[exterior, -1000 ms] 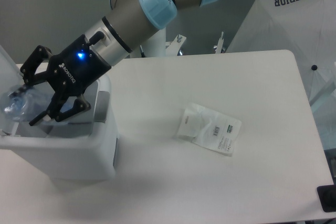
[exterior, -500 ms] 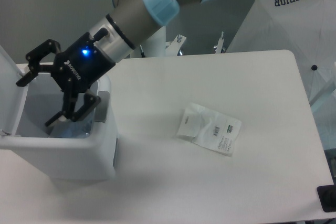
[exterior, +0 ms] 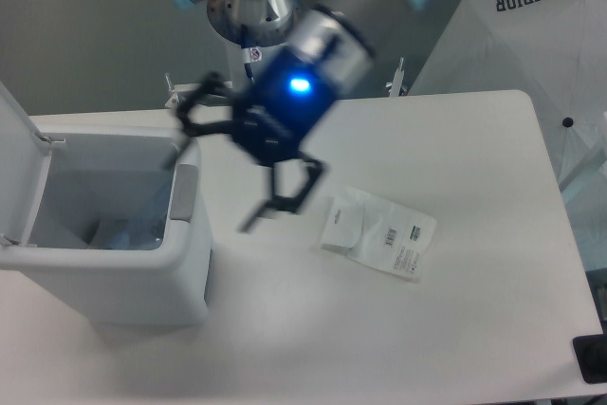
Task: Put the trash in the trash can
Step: 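Move the open gripper over the white barcode bag and lower it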
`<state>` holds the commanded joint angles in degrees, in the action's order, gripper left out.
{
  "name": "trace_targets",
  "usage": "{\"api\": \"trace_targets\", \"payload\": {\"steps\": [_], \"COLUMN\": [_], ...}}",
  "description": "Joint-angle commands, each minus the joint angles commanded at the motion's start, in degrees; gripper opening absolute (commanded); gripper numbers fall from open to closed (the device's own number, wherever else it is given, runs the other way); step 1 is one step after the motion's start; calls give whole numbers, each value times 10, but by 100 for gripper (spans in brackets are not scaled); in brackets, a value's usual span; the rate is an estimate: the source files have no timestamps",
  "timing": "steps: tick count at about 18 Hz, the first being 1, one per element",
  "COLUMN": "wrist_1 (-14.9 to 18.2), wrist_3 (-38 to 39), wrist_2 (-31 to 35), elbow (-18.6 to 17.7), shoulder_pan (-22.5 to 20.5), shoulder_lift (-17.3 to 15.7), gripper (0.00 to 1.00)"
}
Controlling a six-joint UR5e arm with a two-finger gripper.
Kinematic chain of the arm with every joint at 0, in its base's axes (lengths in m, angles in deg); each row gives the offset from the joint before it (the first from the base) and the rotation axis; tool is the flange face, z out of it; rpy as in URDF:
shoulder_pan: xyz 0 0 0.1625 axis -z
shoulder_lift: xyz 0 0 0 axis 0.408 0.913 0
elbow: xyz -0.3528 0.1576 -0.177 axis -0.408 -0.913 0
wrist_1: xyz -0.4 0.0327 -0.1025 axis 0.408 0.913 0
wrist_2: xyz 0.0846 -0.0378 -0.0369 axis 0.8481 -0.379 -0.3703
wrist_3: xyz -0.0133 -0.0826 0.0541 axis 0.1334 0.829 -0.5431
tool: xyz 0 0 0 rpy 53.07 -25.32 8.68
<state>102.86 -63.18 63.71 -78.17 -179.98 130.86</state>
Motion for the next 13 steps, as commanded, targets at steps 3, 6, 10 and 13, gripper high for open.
{"api": "trace_targets", "payload": {"steps": [3, 6, 10, 13], "wrist_1": [0, 1, 1, 2], "wrist_3": [-3, -25, -88, -157], "wrist_2": [99, 241, 352, 359], "elbow": [-1, 0, -27, -73], "shoulder_pan": [-5, 24, 55, 56], "shoulder_lift": [37, 74, 102, 97], "gripper": [100, 100, 100, 99]}}
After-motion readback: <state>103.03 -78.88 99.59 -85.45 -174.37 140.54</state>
